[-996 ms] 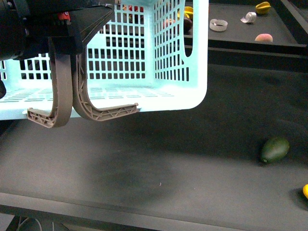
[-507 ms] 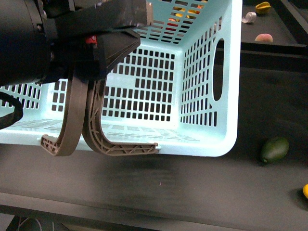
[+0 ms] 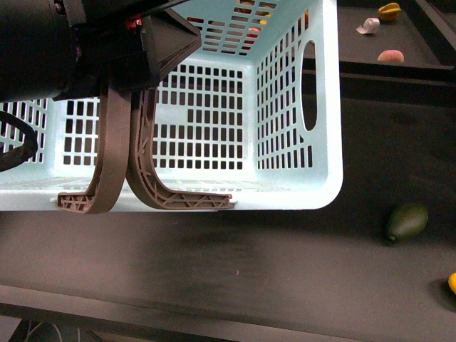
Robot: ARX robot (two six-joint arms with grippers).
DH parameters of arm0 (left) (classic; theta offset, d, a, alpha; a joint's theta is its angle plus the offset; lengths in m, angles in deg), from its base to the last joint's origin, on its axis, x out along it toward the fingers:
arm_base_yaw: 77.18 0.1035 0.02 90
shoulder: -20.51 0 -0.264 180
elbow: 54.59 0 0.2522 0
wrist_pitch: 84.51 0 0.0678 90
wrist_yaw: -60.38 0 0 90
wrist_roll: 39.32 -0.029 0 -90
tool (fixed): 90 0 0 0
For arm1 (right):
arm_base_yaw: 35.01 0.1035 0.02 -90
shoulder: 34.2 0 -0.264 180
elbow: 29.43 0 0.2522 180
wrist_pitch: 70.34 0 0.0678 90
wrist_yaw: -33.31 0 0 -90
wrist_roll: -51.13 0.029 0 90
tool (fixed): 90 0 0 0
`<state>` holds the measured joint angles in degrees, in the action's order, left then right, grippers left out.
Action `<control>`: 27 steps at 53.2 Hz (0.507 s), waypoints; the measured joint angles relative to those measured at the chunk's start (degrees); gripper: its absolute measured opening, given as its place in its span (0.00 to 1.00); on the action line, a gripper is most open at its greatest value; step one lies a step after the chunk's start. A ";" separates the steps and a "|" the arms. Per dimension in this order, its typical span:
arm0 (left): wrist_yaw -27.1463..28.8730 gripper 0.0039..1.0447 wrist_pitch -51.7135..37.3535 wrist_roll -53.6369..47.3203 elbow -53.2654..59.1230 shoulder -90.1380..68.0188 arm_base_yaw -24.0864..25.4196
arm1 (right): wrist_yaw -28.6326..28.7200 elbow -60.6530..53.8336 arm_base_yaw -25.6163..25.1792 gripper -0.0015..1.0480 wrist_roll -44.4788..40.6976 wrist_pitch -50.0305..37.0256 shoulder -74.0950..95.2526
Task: Pick mango with right arm and hold basket with left
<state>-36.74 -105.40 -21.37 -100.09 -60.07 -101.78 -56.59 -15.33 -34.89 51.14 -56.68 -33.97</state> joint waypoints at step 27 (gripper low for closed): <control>0.04 0.05 0.00 0.17 0.00 0.00 0.00 | 0.02 0.00 0.00 0.92 0.00 0.00 0.00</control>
<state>-36.69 -105.40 -21.19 -100.09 -60.07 -101.78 -56.57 -15.33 -34.89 51.14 -56.68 -33.97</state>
